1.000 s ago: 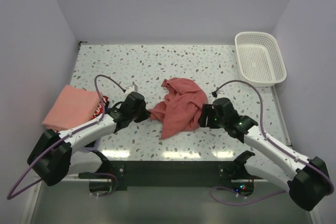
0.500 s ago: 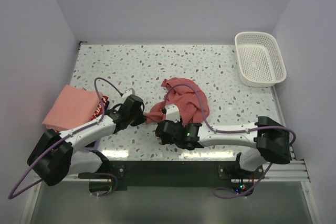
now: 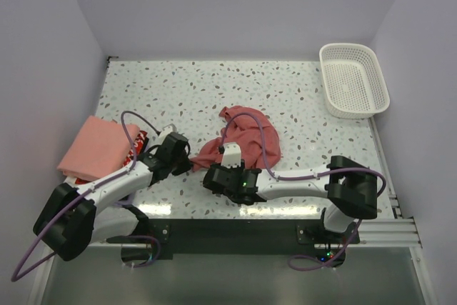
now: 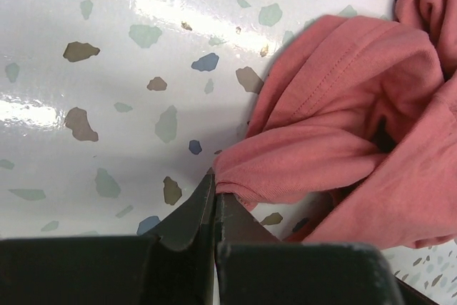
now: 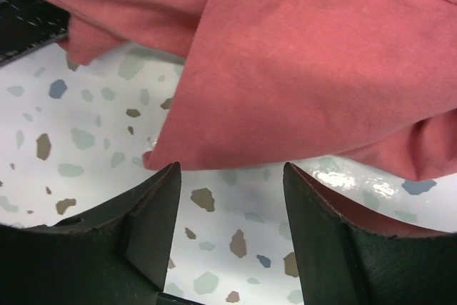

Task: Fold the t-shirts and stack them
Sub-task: Flatten the tshirt out

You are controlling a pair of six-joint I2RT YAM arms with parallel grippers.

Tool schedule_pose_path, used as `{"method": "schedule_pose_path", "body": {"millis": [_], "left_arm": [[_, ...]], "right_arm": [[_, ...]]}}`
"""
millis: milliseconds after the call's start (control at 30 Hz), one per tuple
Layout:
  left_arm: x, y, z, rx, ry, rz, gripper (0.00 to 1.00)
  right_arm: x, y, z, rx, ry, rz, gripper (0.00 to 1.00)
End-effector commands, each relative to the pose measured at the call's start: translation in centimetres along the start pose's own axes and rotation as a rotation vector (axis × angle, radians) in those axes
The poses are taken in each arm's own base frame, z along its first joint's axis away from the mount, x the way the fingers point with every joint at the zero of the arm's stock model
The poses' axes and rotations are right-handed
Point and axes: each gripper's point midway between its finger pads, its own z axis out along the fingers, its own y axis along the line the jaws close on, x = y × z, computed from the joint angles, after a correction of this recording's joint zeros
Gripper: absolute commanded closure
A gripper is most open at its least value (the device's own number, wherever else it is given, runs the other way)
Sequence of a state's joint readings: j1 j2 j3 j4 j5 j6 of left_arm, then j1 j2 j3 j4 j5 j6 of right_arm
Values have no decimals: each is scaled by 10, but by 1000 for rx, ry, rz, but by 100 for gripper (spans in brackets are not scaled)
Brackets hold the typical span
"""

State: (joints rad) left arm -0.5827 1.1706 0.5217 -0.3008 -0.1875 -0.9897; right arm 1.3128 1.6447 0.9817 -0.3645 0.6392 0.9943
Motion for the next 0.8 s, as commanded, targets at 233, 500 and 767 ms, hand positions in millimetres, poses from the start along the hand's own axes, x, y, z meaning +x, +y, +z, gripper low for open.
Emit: {"method": "schedule_pose_path", "body": {"millis": [233,500,767], "left_arm": [[-1,1,1,33,-13,-3,100],[0,4,0,32,-11,-5,100],[3,6,0,31,-7,-6,100]], "right_arm": [[-11,36,12,-28,-93,148,34],[-8,33,20,3,-105,177,31],[-15,37,20,10,-118,176,26]]}}
